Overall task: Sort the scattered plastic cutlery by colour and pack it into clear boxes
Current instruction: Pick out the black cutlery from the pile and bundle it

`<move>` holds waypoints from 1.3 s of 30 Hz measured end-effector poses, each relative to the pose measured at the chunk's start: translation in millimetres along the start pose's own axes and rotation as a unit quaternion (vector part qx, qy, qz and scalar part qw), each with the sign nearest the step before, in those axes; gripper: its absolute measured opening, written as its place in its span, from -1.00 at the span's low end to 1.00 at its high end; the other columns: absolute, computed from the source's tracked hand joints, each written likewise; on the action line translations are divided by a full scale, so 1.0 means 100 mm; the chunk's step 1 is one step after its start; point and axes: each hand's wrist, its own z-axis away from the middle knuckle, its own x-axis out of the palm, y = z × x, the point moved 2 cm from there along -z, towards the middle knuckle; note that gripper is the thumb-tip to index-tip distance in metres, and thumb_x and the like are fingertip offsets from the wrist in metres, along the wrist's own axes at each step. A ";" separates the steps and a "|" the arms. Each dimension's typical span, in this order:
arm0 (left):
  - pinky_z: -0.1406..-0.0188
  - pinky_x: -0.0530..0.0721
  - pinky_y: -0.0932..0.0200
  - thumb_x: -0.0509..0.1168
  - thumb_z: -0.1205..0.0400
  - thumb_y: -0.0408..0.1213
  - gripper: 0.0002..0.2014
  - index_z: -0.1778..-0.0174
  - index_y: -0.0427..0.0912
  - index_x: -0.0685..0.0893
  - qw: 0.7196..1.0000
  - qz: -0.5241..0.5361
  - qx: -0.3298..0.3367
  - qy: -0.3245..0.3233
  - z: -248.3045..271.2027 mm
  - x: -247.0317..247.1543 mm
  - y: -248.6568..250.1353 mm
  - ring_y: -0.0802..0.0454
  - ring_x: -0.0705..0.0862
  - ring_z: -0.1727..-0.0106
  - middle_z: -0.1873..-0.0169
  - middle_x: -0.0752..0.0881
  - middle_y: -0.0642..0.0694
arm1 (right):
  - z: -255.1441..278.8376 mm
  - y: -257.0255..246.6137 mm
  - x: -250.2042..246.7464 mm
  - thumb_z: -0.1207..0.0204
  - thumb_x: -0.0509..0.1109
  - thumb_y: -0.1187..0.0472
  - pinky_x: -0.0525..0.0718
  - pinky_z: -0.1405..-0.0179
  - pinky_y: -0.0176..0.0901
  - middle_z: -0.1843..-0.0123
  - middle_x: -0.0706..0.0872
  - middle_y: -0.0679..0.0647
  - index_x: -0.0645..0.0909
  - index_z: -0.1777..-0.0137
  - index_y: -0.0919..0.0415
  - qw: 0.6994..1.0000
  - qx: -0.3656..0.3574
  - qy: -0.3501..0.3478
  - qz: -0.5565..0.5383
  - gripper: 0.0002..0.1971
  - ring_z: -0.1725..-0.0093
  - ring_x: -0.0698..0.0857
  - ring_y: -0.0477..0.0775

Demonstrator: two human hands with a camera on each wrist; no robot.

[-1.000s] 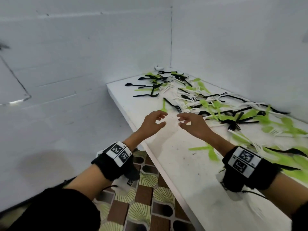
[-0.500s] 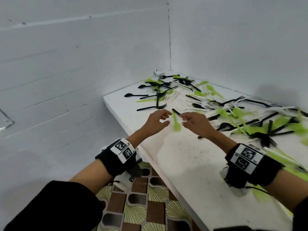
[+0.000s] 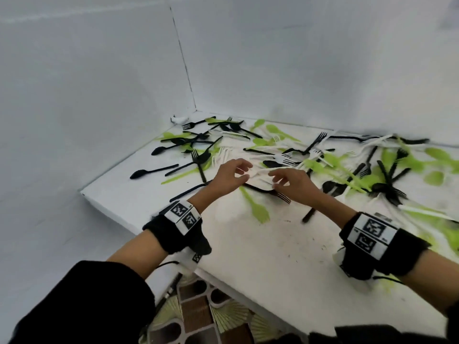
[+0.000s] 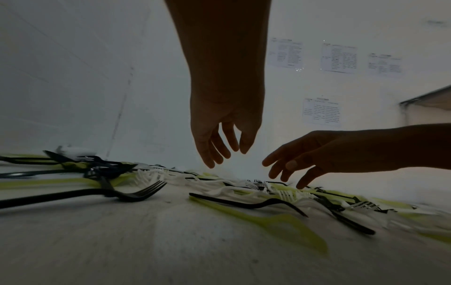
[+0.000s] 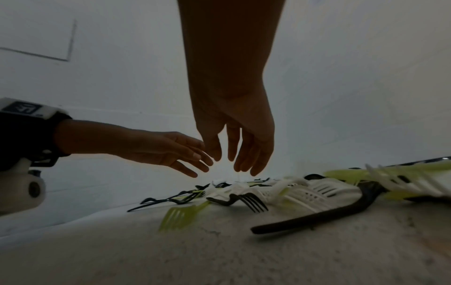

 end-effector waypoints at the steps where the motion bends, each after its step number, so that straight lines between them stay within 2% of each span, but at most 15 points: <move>1: 0.04 0.52 0.50 0.33 -0.55 -0.49 -0.75 -0.15 -0.33 0.65 1.000 0.001 0.008 -0.015 -0.10 -0.01 -0.05 0.03 0.63 -0.01 -0.09 0.68 -0.30 | -0.02 0.01 0.02 -0.48 0.41 0.33 0.55 -0.02 -0.20 -0.06 0.74 0.18 0.64 -0.24 0.24 1.000 0.011 0.010 0.000 -0.69 0.04 0.68 0.11; 4: 0.14 0.47 0.62 0.33 -0.55 -0.50 -0.75 -0.15 -0.36 0.64 0.998 0.013 0.032 -0.049 -0.36 0.01 -0.15 0.03 0.62 0.01 -0.08 0.68 -0.27 | -0.07 0.02 0.04 -0.49 0.40 0.34 0.49 0.06 -0.32 -0.06 0.73 0.19 0.63 -0.25 0.26 0.998 0.047 0.032 0.013 -0.68 0.08 0.65 0.08; 9: 0.19 0.49 0.64 0.32 -0.56 -0.50 -0.75 -0.16 -0.33 0.65 0.991 0.046 0.064 -0.107 -0.66 0.07 -0.28 0.04 0.63 0.04 0.03 0.64 -0.10 | -0.12 0.01 0.00 -0.51 0.38 0.32 0.45 0.06 -0.31 -0.09 0.73 0.17 0.62 -0.26 0.26 0.991 0.116 0.051 0.043 -0.69 -0.04 0.70 0.17; 12: 0.18 0.48 0.65 0.31 -0.55 -0.51 -0.76 -0.14 -0.32 0.66 0.987 0.063 0.081 -0.123 -0.77 0.08 -0.36 0.19 0.63 0.13 0.05 0.64 -0.07 | -0.19 -0.01 0.02 -0.51 0.37 0.31 0.46 0.03 -0.30 -0.10 0.73 0.16 0.63 -0.26 0.26 0.988 0.135 0.046 0.062 -0.69 -0.05 0.69 0.14; 13: 0.18 0.48 0.65 0.31 -0.55 -0.51 -0.76 -0.13 -0.31 0.66 0.986 0.067 0.084 -0.126 -0.79 0.07 -0.39 0.23 0.62 0.14 0.05 0.64 -0.06 | -0.24 -0.02 0.03 -0.51 0.37 0.31 0.46 0.03 -0.29 -0.10 0.73 0.16 0.63 -0.26 0.26 0.987 0.136 0.043 0.070 -0.69 -0.06 0.69 0.14; 17: 0.16 0.50 0.62 0.32 -0.56 -0.48 -0.77 -0.13 -0.29 0.66 0.985 0.063 0.083 -0.137 -0.91 0.00 -0.50 0.07 0.63 0.06 0.04 0.65 -0.07 | -0.52 -0.06 0.09 -0.47 0.38 0.36 0.41 0.12 -0.38 -0.08 0.74 0.20 0.65 -0.24 0.31 0.988 0.117 0.039 0.090 -0.68 -0.06 0.69 0.18; 19: 0.17 0.49 0.64 0.32 -0.56 -0.47 -0.77 -0.14 -0.29 0.66 0.987 0.059 0.077 -0.131 -1.00 -0.05 -0.56 0.06 0.63 0.04 0.03 0.65 -0.08 | -0.71 -0.05 0.11 -0.45 0.38 0.40 0.48 0.00 -0.28 -0.09 0.74 0.22 0.66 -0.21 0.34 0.989 0.103 0.040 0.093 -0.69 -0.09 0.69 0.19; 21: 0.20 0.46 0.67 0.32 -0.56 -0.46 -0.77 -0.14 -0.28 0.66 0.988 0.054 0.069 -0.124 -1.07 -0.10 -0.61 0.06 0.64 0.03 0.02 0.66 -0.09 | -0.90 -0.02 0.12 -0.46 0.37 0.36 0.50 -0.12 -0.15 -0.13 0.72 0.24 0.64 -0.24 0.32 0.988 0.102 0.031 0.111 -0.67 -0.14 0.66 0.22; 22: 0.21 0.46 0.67 0.32 -0.57 -0.46 -0.77 -0.15 -0.28 0.66 0.989 0.048 0.067 -0.125 -1.10 -0.12 -0.63 0.06 0.64 0.03 0.01 0.67 -0.11 | -0.98 -0.01 0.13 -0.48 0.38 0.32 0.46 -0.14 -0.16 -0.15 0.71 0.25 0.63 -0.27 0.29 0.986 0.105 0.024 0.123 -0.66 -0.17 0.65 0.22; 25: 0.19 0.46 0.66 0.32 -0.58 -0.43 -0.75 -0.18 -0.27 0.65 0.990 0.040 0.066 -0.119 -1.18 -0.17 -0.68 0.08 0.64 0.02 -0.03 0.71 -0.16 | -1.17 0.10 0.16 -0.49 0.41 0.21 0.41 -0.09 -0.18 -0.17 0.66 0.27 0.60 -0.30 0.24 0.982 0.114 -0.011 0.150 -0.63 -0.21 0.60 0.21; 28: 0.16 0.45 0.65 0.33 -0.58 -0.43 -0.74 -0.19 -0.29 0.63 0.991 0.033 0.066 -0.111 -1.25 -0.23 -0.74 0.08 0.64 0.01 -0.05 0.72 -0.20 | -1.27 0.20 0.18 -0.47 0.43 0.20 0.41 -0.08 -0.17 -0.16 0.65 0.28 0.59 -0.30 0.24 0.979 0.111 -0.042 0.167 -0.61 -0.20 0.58 0.22; 31: 0.14 0.46 0.65 0.33 -0.59 -0.42 -0.75 -0.19 -0.29 0.63 0.991 0.032 0.056 -0.113 -1.31 -0.25 -0.82 0.06 0.65 -0.01 -0.06 0.73 -0.21 | -1.33 0.24 0.17 -0.44 0.44 0.23 0.44 -0.04 -0.17 -0.11 0.68 0.25 0.67 -0.19 0.26 0.975 0.096 -0.062 0.189 -0.68 -0.16 0.61 0.20; 34: 0.13 0.45 0.67 0.34 -0.59 -0.41 -0.75 -0.18 -0.28 0.64 0.993 0.027 0.050 -0.108 -1.34 -0.24 -0.86 0.03 0.66 -0.04 -0.05 0.74 -0.20 | -1.38 0.25 0.14 -0.40 0.47 0.26 0.56 0.01 -0.11 -0.03 0.72 0.17 0.73 -0.04 0.27 0.978 0.087 -0.065 0.177 -0.78 -0.09 0.66 0.16; 37: 0.11 0.45 0.66 0.33 -0.59 -0.41 -0.76 -0.17 -0.27 0.65 0.992 0.029 0.045 -0.112 -1.35 -0.18 -0.85 0.06 0.65 -0.03 -0.04 0.74 -0.21 | -1.36 0.25 0.12 -0.43 0.48 0.22 0.57 -0.01 -0.06 0.06 0.62 0.05 0.72 -0.10 0.23 0.982 0.079 -0.044 0.167 -0.76 -0.10 0.61 0.10; 39: 0.10 0.44 0.67 0.33 -0.59 -0.42 -0.76 -0.17 -0.28 0.65 0.992 0.026 0.047 -0.117 -1.34 -0.14 -0.82 0.09 0.64 -0.01 -0.03 0.75 -0.20 | -1.34 0.25 0.13 -0.42 0.50 0.19 0.56 0.00 -0.04 0.08 0.61 0.05 0.72 -0.09 0.21 0.985 0.066 -0.026 0.157 -0.75 -0.09 0.61 0.11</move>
